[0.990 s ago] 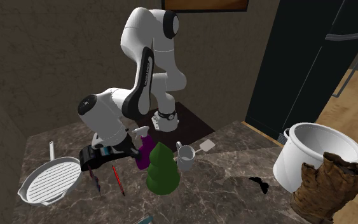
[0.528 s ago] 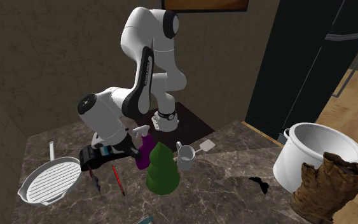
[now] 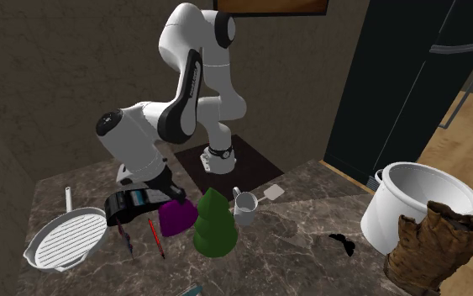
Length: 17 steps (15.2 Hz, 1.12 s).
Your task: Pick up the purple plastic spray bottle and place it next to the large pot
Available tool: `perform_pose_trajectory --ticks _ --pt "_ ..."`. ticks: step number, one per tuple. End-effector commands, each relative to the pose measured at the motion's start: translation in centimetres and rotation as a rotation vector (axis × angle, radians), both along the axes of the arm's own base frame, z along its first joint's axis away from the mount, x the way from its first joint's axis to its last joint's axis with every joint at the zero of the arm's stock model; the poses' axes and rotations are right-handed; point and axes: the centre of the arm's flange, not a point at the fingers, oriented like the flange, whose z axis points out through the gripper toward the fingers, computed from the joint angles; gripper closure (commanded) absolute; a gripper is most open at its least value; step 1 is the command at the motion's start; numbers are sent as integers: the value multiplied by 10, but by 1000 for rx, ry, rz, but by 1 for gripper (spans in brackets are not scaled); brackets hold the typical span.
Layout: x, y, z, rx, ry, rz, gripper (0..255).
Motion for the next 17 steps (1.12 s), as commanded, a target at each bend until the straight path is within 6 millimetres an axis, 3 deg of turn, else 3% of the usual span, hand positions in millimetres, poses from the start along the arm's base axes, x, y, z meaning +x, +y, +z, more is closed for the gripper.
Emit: perform_pose_trajectory --ticks 1,17 --pt "0 0 11 1 1 0 255" --pt "0 0 95 1 1 0 255"
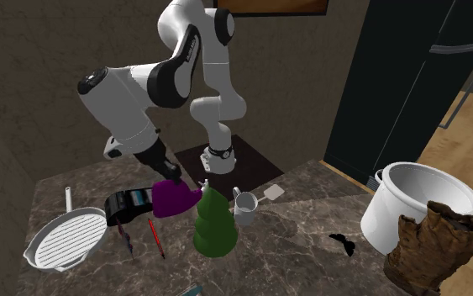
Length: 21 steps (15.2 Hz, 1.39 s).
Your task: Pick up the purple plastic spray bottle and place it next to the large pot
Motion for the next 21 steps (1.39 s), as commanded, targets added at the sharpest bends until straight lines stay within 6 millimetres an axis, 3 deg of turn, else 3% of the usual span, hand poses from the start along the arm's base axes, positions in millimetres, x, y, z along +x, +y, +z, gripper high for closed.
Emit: perform_pose_trajectory --ticks 1,21 --pt "-1 1 11 0 0 0 255" --pt "-1 1 116 0 0 0 255"
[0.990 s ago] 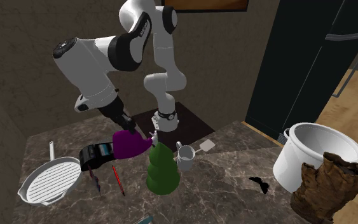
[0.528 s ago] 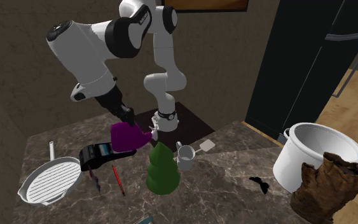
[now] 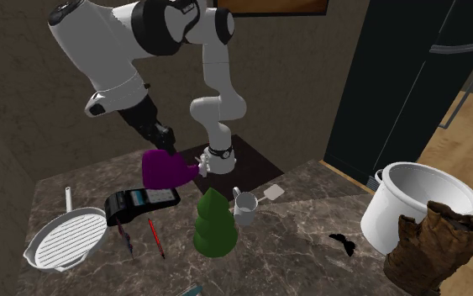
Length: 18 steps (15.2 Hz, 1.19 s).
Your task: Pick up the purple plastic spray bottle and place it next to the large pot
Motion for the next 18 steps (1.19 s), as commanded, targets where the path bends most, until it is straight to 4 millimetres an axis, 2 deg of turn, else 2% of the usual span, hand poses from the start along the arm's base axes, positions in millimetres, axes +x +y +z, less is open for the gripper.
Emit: perform_pose_trajectory --ticks 1,14,18 --pt "-1 1 11 0 0 0 255" --pt "-1 1 79 0 0 0 255" --pt "20 49 79 0 0 0 255"
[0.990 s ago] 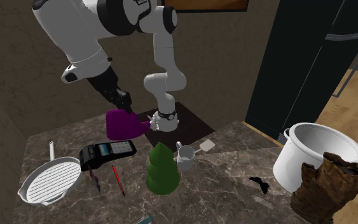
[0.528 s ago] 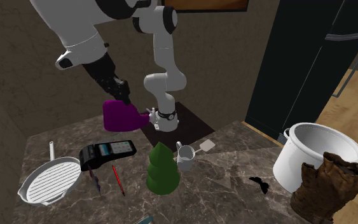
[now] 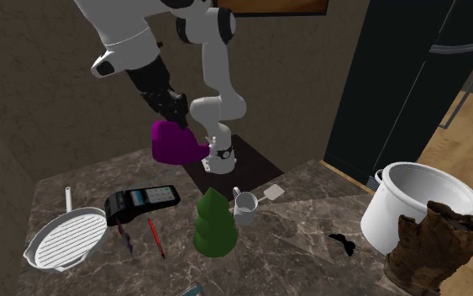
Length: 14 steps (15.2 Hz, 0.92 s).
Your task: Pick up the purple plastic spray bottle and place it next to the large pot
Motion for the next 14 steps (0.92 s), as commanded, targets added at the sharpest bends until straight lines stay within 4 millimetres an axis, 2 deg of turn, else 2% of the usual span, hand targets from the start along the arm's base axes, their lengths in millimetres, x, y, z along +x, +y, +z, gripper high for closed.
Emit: perform_pose_trajectory --ticks 1,14 --pt "8 22 -1 0 1 -2 255" --pt "76 180 0 0 1 -2 255"
